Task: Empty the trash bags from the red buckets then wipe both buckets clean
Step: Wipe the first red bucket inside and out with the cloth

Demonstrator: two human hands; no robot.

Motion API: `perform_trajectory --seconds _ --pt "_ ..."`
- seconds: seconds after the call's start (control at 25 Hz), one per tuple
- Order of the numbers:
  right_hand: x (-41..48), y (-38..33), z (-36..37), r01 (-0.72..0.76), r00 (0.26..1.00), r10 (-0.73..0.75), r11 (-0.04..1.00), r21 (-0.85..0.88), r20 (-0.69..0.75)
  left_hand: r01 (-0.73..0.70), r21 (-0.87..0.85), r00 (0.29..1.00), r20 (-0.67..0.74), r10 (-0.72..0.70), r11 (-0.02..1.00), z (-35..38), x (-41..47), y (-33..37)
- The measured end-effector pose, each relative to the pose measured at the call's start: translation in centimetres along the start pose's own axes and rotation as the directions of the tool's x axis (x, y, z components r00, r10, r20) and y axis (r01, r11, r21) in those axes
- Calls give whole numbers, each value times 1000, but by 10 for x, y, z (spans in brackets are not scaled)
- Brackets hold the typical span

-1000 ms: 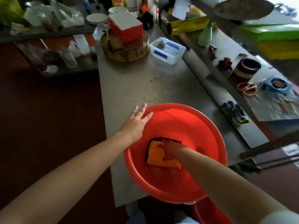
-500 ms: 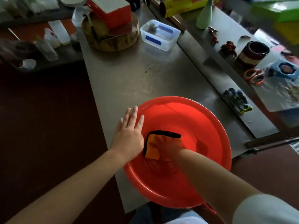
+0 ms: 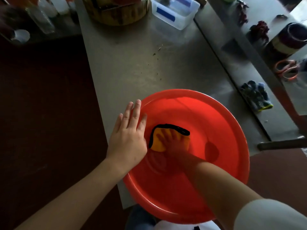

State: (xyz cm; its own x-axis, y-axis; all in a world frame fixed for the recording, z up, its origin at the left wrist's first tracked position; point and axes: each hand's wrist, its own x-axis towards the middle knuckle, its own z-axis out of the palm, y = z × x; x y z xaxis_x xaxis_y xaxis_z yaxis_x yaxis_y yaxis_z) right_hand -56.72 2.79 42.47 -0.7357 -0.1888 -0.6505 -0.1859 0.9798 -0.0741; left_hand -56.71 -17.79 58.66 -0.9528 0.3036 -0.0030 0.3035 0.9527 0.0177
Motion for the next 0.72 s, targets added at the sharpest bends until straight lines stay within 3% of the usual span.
perform_trajectory --seconds 0.16,0.32,0.52,0.72 --pt "-10 8 -9 -62 998 58 991 122 34 1 -8 1000 13 -1 1000 -2 0 2" --pt "-12 -29 -11 -78 997 72 959 272 32 -1 -26 1000 0 1 1000 -1 1 3" --pt "-14 -66 7 -5 1000 0 970 243 19 -20 -31 1000 -4 20 999 0 1 2" --pt "-26 4 -5 -40 996 26 985 168 84 -14 -66 1000 -20 12 998 2 0 -1"
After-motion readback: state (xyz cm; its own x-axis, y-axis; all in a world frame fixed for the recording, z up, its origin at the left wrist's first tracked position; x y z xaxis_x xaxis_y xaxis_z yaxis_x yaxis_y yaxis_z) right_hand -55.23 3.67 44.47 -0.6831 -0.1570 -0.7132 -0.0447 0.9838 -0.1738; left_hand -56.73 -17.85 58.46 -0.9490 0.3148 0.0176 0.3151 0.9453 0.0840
